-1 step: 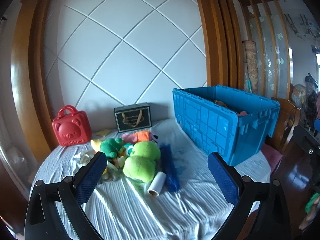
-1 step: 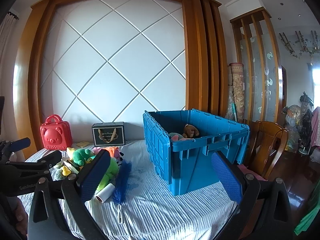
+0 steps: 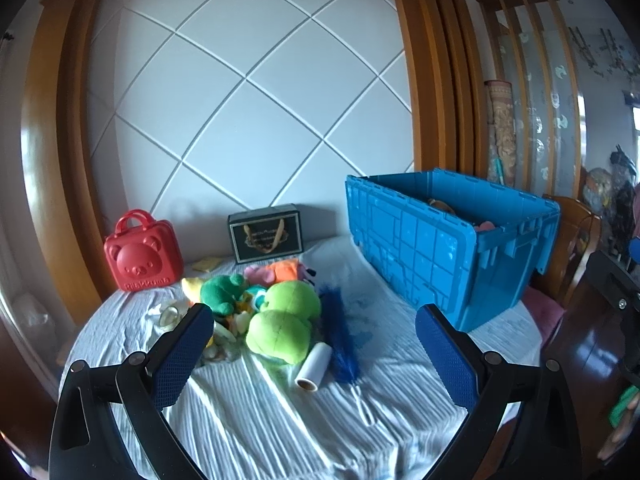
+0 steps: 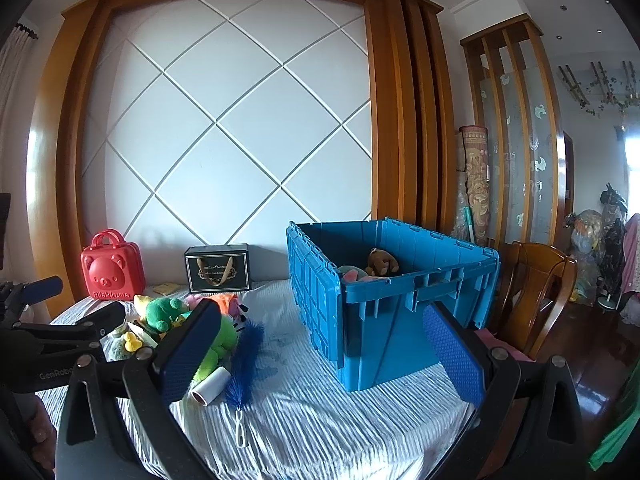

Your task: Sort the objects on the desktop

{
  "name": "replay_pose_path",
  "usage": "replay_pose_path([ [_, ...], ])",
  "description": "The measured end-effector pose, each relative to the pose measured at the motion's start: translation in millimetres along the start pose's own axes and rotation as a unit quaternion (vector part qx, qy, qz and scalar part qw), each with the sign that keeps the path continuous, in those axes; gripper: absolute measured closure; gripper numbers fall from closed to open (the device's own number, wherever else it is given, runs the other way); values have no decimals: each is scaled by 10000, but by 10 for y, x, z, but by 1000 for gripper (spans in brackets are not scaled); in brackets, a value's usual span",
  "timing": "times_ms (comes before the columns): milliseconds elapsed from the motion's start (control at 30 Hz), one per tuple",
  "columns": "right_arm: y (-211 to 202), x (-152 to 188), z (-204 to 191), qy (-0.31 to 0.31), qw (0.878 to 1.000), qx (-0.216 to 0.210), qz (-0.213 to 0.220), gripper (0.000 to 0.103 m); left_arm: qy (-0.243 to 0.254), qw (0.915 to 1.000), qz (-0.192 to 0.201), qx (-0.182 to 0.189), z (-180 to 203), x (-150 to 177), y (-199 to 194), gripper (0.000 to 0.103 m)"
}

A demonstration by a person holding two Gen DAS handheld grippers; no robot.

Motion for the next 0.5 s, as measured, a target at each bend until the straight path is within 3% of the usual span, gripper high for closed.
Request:
replay_pose_path([
  [233, 83, -19, -28, 30, 9999, -71, -152, 0, 45, 9994, -338, -86, 25, 41, 121, 1],
  [500, 86, -13, -143, 12, 9996, -273, -37, 0, -121, 9990, -266, -329, -230, 92, -7, 1],
])
Point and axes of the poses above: each gripper's, at about its wrist camera, not at the fingertips, and y roughly the way its jaws point, z to its right, x to its underside, the point moved 3 cm from there along y, roughly the way its jaws point, and after that the axes turned 3 degrees about -x, right-handed, at the moved point
